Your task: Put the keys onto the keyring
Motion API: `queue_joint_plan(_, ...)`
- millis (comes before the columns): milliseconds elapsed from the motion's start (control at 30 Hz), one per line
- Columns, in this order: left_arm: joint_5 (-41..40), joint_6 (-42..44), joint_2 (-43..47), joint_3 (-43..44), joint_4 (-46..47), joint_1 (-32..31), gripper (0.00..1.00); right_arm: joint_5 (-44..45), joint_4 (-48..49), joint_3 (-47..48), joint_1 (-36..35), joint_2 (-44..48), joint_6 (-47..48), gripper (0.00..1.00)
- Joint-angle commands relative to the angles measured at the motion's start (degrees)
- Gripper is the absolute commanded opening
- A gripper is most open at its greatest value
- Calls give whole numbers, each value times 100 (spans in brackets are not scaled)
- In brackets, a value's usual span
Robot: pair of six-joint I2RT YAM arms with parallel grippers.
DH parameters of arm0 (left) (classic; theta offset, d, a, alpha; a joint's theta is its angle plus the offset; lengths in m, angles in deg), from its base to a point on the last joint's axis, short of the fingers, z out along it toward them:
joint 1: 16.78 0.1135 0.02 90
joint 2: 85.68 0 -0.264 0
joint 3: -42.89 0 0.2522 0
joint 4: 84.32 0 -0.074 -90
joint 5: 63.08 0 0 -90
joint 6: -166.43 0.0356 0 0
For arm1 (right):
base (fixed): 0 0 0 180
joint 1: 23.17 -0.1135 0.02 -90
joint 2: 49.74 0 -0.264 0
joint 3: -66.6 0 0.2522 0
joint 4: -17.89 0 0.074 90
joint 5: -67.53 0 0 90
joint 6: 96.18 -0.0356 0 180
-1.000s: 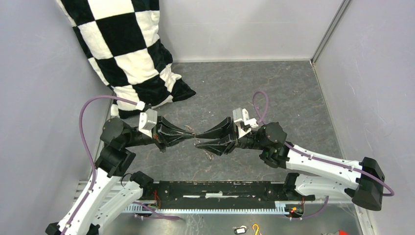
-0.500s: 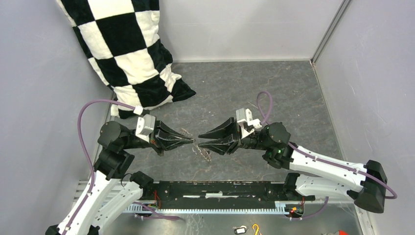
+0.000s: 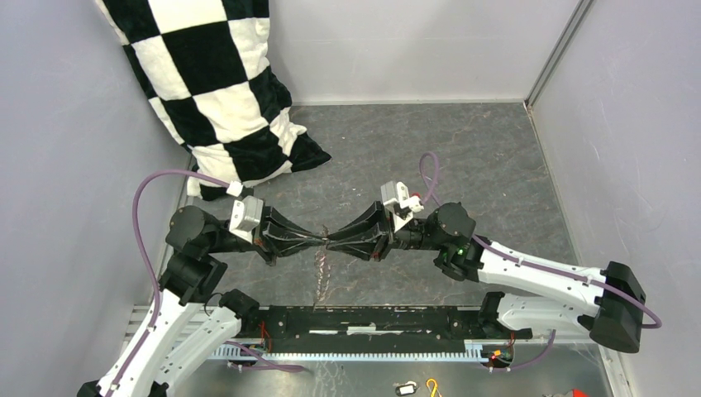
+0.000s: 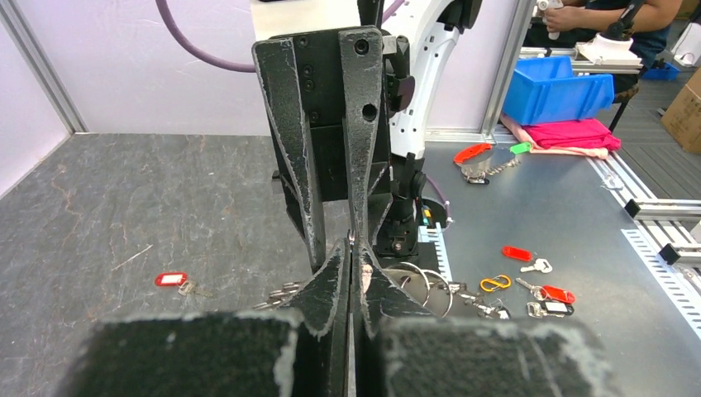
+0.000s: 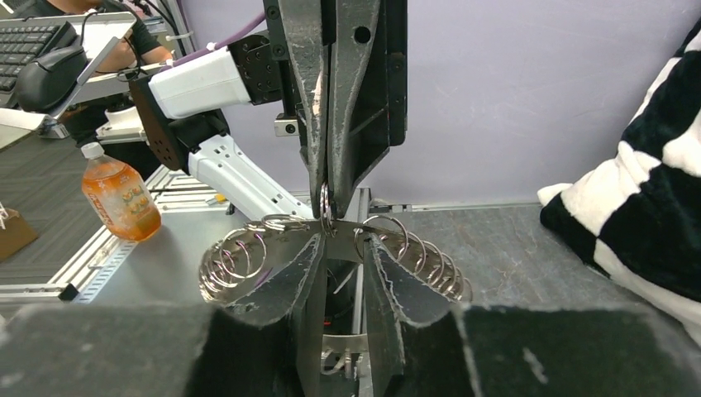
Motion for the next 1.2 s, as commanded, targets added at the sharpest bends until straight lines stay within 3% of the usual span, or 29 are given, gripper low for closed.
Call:
queue_joint_plan(0,-94,189,68,-92,219,-15,2,-93,496,283,21,-125,-257,26)
queue_joint_plan(233,-195,269,126,-168,124,-21,2,-45,603,323,18,-136,-246,18)
queue_joint_plan(333,-236,287,140,-192,114,-17,2,-25,568,292,14,-109,-222,2)
queue_joint_plan(500,-192,441,149,-244,-124,-14,2,101,171,331,18,-4,-53,1)
queue_joint_plan(767,-309,1335,188,-227,-1081,-15,2,201,-2169,1080,14,154,737,1)
queue_joint_plan(800,-335,1392,178,-227,-1139,-19,4,195,-2505,1223,14,126,869,1)
queue_joint_plan(867,-365,1427,133,-179,-1223,-17,24,194,-3261,1662,16,20,1102,1)
queue_joint_plan(967,-312,1659,23,49,-1474,-20,44,195,-4312,2188,15,-173,1432,1)
queue_joint_plan(1167,-100,2478,-334,599,-2352,-17,47,116,-5606,2881,12,-538,1857,1)
